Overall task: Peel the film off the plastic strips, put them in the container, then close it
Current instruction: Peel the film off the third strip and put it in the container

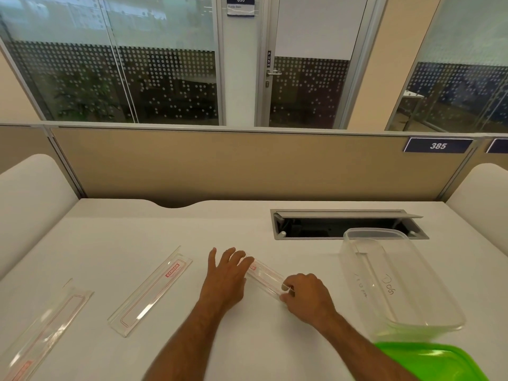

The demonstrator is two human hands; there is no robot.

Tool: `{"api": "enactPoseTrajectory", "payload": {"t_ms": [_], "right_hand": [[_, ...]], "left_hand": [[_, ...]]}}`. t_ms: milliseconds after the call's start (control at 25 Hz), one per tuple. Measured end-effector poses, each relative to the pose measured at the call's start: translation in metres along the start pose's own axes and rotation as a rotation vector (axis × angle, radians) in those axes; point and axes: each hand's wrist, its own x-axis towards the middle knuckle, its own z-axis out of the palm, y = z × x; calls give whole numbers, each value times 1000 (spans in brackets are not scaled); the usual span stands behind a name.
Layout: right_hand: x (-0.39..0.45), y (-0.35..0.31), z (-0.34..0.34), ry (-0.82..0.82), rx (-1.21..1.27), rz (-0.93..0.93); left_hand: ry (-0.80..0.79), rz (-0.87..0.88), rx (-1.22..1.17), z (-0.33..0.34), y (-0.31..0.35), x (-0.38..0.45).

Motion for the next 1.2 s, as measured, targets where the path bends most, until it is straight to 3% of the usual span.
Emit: {"api": "enactPoseTrajectory", "payload": {"t_ms": [280, 480, 560, 720, 880, 1080, 1200], "right_hand": [[-27, 4, 0, 103, -228, -154], [-47, 5, -15, 407, -181, -358], [-51, 4, -22, 336, -192, -360], [-57, 2, -26, 31, -68, -256], [-64, -8, -33, 59, -27, -276], [-76, -26, -38, 202, -33, -335], [-84, -31, -41, 380, -92, -443]], "left_hand": [[66, 148, 22, -20, -9, -25], [213, 243, -8, -32, -4, -57], [262, 265, -17, -34, -2, -68], [346, 286, -24, -40, -2, -85], [460, 260, -57, -46, -5, -99], [623, 31, -337, -57, -11, -117], [531, -283, -795, -71, -6, -125]]}}
